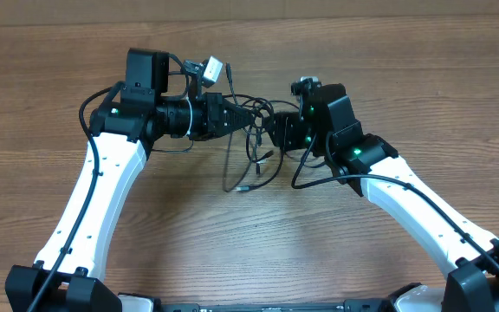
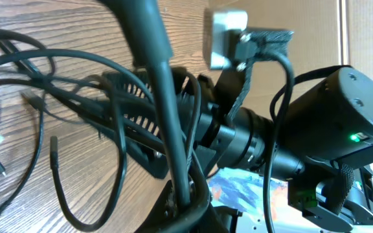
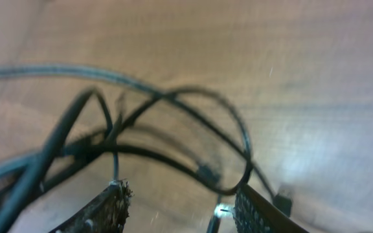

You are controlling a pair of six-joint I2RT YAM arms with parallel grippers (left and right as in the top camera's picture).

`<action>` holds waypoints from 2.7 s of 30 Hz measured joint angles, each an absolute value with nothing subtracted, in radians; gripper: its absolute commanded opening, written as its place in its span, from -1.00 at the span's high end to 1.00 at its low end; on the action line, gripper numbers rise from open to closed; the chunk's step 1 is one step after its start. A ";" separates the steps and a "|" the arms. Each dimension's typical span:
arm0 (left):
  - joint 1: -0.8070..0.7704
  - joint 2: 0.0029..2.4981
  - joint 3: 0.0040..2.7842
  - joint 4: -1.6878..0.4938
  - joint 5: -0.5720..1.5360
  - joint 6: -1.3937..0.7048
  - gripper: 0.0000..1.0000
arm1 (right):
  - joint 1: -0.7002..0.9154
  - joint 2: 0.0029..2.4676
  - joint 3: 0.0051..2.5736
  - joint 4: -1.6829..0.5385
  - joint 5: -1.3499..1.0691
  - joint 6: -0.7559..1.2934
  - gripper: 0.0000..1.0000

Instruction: Untangle cables

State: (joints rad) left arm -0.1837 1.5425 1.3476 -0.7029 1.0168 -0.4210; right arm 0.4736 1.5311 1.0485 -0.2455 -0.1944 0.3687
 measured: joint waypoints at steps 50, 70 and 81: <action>-0.007 1.542 1.348 -0.923 0.838 -0.435 0.91 | 0.472 1.560 1.048 -0.849 0.218 0.643 0.92; 0.219 1.542 1.348 -1.048 0.419 -0.380 0.91 | 0.131 1.560 1.048 -0.909 0.248 0.841 0.89; 0.072 1.542 1.348 -0.984 0.791 -0.034 0.92 | 0.196 1.560 1.048 -0.610 -0.489 0.365 0.30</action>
State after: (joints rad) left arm 0.0715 1.5425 1.3479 -0.9840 0.7910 -0.0338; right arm 0.1959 1.5600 1.0477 -0.6098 -0.4889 0.3649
